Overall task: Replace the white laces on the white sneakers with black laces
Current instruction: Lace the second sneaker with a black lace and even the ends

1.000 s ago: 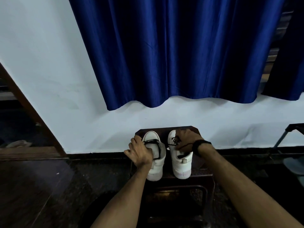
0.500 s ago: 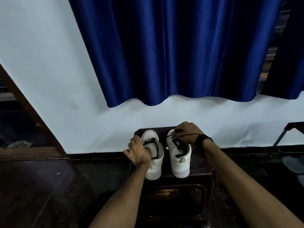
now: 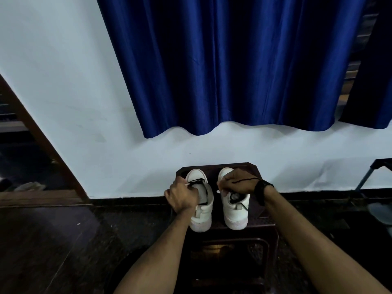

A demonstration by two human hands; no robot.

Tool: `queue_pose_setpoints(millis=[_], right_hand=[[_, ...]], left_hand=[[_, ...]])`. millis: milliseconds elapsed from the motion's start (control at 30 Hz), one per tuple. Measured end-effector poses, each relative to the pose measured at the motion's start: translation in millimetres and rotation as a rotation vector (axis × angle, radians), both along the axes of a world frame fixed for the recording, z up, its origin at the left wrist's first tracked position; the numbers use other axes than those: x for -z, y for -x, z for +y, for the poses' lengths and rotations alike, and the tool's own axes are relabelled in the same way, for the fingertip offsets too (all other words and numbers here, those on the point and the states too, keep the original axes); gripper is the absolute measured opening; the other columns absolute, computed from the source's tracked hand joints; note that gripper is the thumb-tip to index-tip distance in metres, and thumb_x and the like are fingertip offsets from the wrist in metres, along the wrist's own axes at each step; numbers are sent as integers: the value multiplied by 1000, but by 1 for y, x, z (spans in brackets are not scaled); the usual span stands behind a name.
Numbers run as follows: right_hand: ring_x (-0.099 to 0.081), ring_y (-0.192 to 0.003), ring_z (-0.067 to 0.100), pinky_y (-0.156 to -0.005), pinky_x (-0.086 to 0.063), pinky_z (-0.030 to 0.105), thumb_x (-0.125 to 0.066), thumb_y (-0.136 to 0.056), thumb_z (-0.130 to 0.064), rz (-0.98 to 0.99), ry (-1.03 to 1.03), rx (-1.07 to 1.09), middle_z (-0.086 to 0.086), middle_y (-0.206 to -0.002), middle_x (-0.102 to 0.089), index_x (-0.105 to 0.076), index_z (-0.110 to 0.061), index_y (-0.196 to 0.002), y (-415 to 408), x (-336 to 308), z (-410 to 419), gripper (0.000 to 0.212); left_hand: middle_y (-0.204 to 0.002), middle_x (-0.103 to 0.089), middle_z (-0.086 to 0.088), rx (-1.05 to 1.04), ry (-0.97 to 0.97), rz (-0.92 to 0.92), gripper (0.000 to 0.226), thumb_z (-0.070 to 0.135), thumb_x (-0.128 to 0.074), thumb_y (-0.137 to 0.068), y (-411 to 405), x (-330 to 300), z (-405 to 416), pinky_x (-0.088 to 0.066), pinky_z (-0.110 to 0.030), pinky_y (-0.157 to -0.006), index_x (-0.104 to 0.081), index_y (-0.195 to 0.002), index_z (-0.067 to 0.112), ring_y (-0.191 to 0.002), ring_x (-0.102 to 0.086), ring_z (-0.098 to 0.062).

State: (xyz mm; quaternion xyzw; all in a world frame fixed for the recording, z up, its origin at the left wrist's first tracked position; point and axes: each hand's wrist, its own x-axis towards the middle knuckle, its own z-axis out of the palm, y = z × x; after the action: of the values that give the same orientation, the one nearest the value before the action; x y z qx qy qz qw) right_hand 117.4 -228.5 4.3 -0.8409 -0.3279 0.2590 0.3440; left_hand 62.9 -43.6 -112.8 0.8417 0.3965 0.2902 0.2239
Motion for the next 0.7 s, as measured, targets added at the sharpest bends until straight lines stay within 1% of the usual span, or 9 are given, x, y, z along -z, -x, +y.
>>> queue_pose_setpoints(millis=[67,167,267,367,433,500,600,633,700], right_hand=[[-53,-65,23,-63,-42,32,-56,-96,-30,61,-67,10,-1,-66,-69,-67,-19,-72,0,4,0,29],[-47,-56,15,-52,-37,25,-54,-98,-26,75,-181,12,-1,-60,-62,-66,-17,-75,5,0,0,27],[-47,-46,7,-43,-35,16,-51,-99,-17,271,-428,97,3,-59,-55,-62,-7,-84,12,-8,2,21],[-51,-55,13,-53,-40,22,-48,-101,-20,561,-649,184,2,-64,-54,-60,-10,-90,14,-8,9,19],[-50,-58,15,-57,-41,24,-46,-101,-21,653,-720,256,1,-67,-54,-59,-13,-94,11,-6,18,16],[-47,-55,14,-53,-41,23,-42,-102,-16,727,-814,331,2,-68,-51,-57,-14,-94,11,-4,30,17],[-42,-50,13,-48,-42,21,-41,-102,-10,808,-984,437,4,-69,-47,-56,-12,-92,11,-3,44,18],[-40,-48,11,-47,-40,21,-42,-101,-9,772,-996,467,4,-69,-47,-56,-13,-92,10,0,43,17],[-37,-46,9,-43,-33,18,-45,-101,-10,663,-965,507,2,-69,-49,-56,-14,-93,7,7,37,14]], left_hand=[[-86,-66,1,9,-5,-26,25,15,-62,-64,1,-1,-2,-38,-37,-86,-61,-88,22,-84,-64,-26],[-90,-64,-2,22,24,-18,22,14,-61,-69,3,-1,-3,-38,-38,-88,-59,-90,20,-83,-63,-29],[-93,-60,-4,4,-21,-12,28,11,-63,-65,2,0,-5,-38,-40,-85,-59,-91,18,-88,-61,-31],[-98,-53,-4,14,-170,-164,41,8,-63,-55,7,-8,-11,-38,-39,-84,-57,-94,20,-98,-50,-28],[-97,-55,1,142,-177,-315,35,12,-61,-60,11,-18,-24,-39,-34,-82,-56,-94,20,-96,-50,-23],[-93,-63,4,347,160,-481,17,23,-54,-77,12,-37,-44,-44,-31,-81,-61,-92,19,-91,-58,-17],[-83,-70,1,623,1122,-456,37,42,-40,-102,18,-69,-71,-52,-33,-77,-65,-92,17,-81,-64,-16],[-76,-67,0,689,1281,-348,44,48,-35,-103,23,-73,-71,-52,-31,-71,-66,-92,18,-71,-62,-16],[-55,-45,3,810,1290,-118,45,52,-40,-100,36,-72,-59,-40,-25,-50,-65,-85,18,-45,-40,-10]])
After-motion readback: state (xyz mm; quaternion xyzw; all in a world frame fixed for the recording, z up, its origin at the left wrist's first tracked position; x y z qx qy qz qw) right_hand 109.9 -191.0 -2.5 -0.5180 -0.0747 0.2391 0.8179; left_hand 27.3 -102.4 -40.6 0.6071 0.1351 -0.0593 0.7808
